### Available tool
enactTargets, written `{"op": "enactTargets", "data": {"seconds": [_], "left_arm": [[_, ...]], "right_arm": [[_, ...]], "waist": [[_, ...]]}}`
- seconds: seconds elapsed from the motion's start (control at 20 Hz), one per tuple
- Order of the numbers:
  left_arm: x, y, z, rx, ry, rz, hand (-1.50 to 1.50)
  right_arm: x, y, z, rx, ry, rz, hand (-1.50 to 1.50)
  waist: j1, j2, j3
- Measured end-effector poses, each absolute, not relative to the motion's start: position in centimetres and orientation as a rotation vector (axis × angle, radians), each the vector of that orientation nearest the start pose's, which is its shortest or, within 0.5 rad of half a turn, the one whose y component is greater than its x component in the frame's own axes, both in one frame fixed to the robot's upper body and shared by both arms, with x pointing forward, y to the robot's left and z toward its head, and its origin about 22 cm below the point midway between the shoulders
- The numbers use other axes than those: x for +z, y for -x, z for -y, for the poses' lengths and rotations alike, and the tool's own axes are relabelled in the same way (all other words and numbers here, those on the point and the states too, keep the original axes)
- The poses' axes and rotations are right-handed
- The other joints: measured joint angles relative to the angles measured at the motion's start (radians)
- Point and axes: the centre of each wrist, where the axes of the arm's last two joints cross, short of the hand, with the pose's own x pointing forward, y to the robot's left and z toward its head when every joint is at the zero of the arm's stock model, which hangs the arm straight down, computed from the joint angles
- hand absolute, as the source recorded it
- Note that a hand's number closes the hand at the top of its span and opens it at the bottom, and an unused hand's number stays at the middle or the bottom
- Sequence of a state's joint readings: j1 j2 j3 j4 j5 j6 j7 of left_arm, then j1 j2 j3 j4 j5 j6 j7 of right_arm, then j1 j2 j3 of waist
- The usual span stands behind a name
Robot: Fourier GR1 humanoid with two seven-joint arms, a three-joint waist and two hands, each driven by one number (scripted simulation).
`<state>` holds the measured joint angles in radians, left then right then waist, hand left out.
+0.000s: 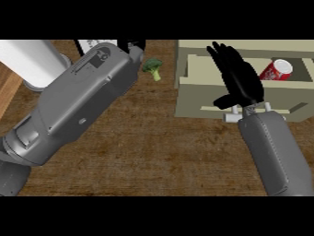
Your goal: Pick up the can, place it into the drawer and close the drawer
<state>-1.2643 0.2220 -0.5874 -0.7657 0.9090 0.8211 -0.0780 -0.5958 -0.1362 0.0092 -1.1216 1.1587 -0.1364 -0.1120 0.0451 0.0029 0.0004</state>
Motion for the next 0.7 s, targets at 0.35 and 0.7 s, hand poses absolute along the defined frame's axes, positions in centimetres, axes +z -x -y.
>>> {"op": "enactTargets", "data": {"seconds": [0.35, 0.7], "left_arm": [[20.5, -41.8, -8.2, 0.173, -0.049, 1.712, -1.5], [20.9, -41.2, -9.4, 0.173, -0.05, 1.714, -1.5]], "right_arm": [[5.3, -40.2, 19.5, 1.165, 1.183, 1.66, -1.5], [5.0, -42.1, 19.9, 1.126, 1.26, 1.686, -1.5]], "waist": [[0.003, -0.012, -0.014], [0.013, -0.008, -0.016]]}}
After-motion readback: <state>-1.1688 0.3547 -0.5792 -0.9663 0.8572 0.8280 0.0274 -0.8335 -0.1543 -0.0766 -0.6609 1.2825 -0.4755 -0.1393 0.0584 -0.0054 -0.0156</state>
